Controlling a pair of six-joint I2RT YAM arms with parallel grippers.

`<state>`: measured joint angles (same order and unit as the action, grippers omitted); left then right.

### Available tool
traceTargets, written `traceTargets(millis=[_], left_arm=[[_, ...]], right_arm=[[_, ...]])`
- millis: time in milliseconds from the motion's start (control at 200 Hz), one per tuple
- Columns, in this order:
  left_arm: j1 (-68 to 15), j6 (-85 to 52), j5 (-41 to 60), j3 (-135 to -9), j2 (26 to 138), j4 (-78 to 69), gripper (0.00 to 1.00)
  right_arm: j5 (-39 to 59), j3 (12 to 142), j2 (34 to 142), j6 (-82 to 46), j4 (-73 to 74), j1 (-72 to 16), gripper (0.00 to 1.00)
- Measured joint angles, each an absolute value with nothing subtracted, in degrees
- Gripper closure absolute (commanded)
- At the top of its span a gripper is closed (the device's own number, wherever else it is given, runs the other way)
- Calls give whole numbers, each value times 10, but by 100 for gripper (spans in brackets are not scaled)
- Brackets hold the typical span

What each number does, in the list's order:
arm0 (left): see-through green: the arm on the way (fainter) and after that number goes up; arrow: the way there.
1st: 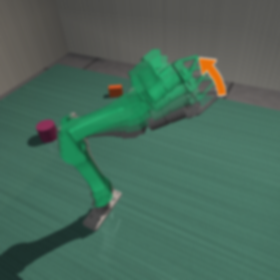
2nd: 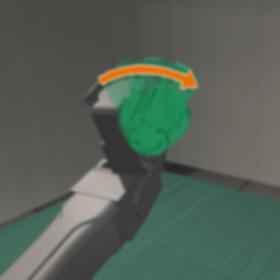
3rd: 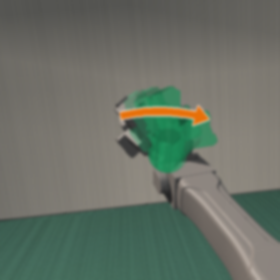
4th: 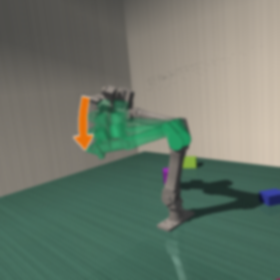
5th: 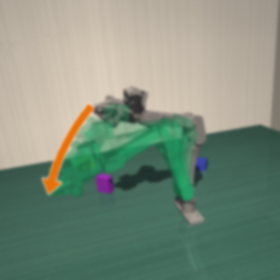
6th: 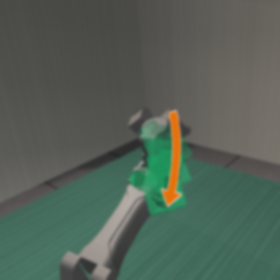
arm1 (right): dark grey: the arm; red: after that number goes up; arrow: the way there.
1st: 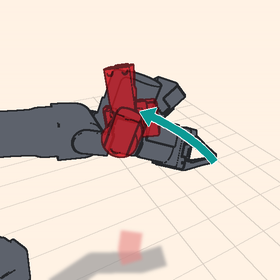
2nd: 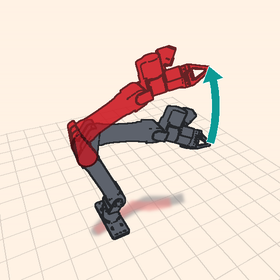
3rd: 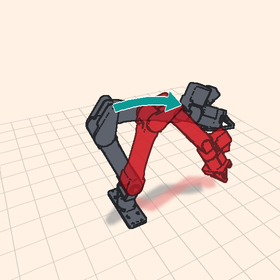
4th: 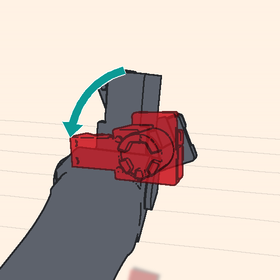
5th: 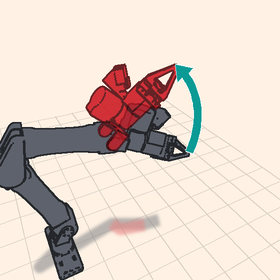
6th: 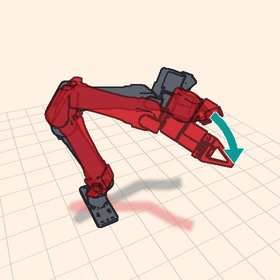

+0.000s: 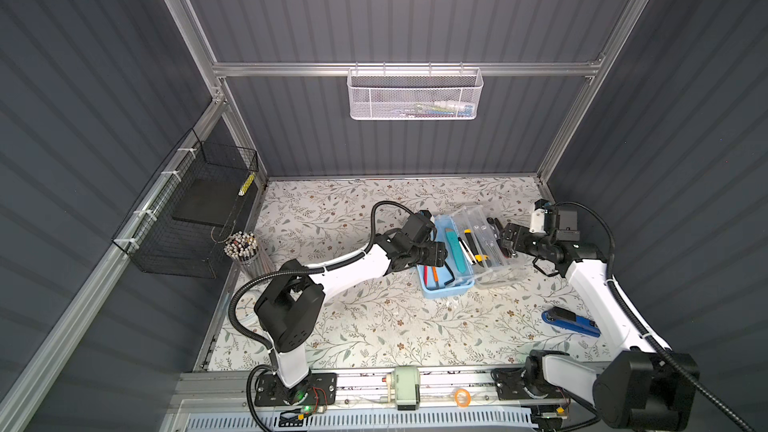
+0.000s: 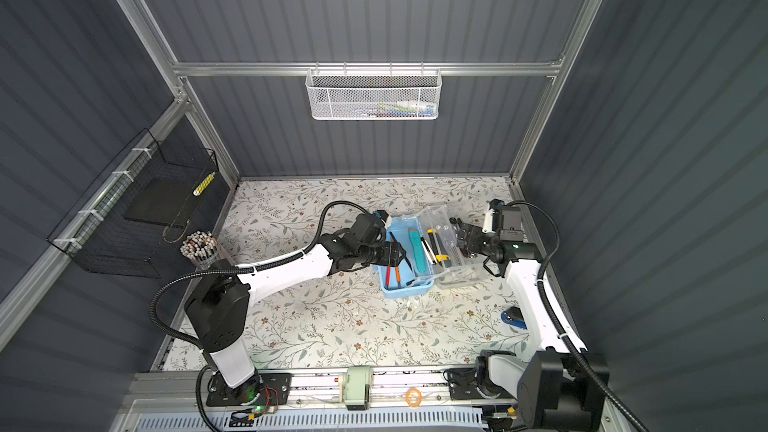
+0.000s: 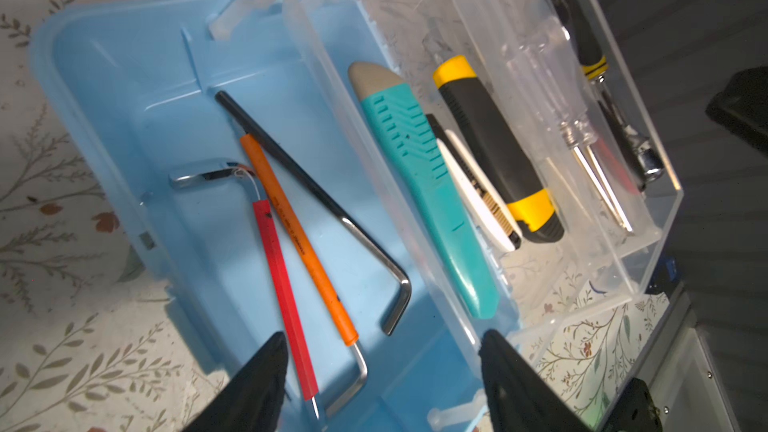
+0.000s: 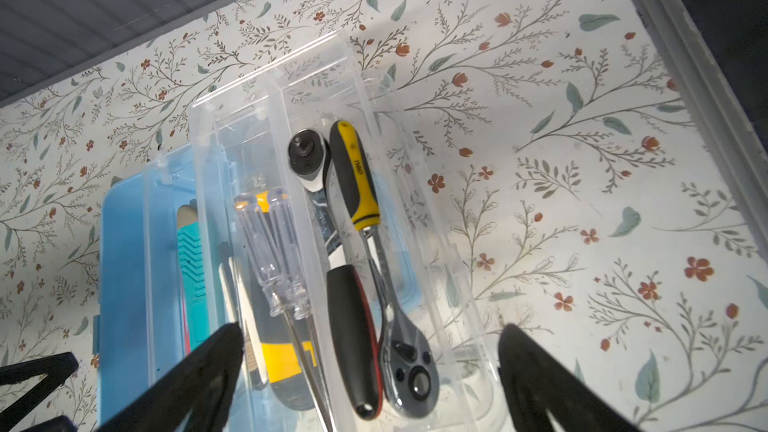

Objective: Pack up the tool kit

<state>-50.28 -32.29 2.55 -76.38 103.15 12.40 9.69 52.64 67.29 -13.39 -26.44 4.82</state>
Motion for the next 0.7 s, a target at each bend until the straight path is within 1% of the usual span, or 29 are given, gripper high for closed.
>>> traceTargets(millis=[145, 360, 590, 635, 700], left_arm=[[-503, -316, 28, -790, 1064, 124, 32], [-503, -314, 29, -802, 1097, 134, 37], [-503, -305, 18, -820, 1096, 144, 37], [-503, -305, 13, -813, 1092, 142, 40], [-502, -305, 6, -790, 1077, 143, 49]], right_arm=[[156, 512, 682, -135, -233, 86, 4], [224, 508, 724, -135, -205, 89, 6], [258, 495, 736, -139, -186, 89, 7], [262, 495, 739, -139, -183, 90, 7], [266, 495, 744, -139, -177, 90, 8]])
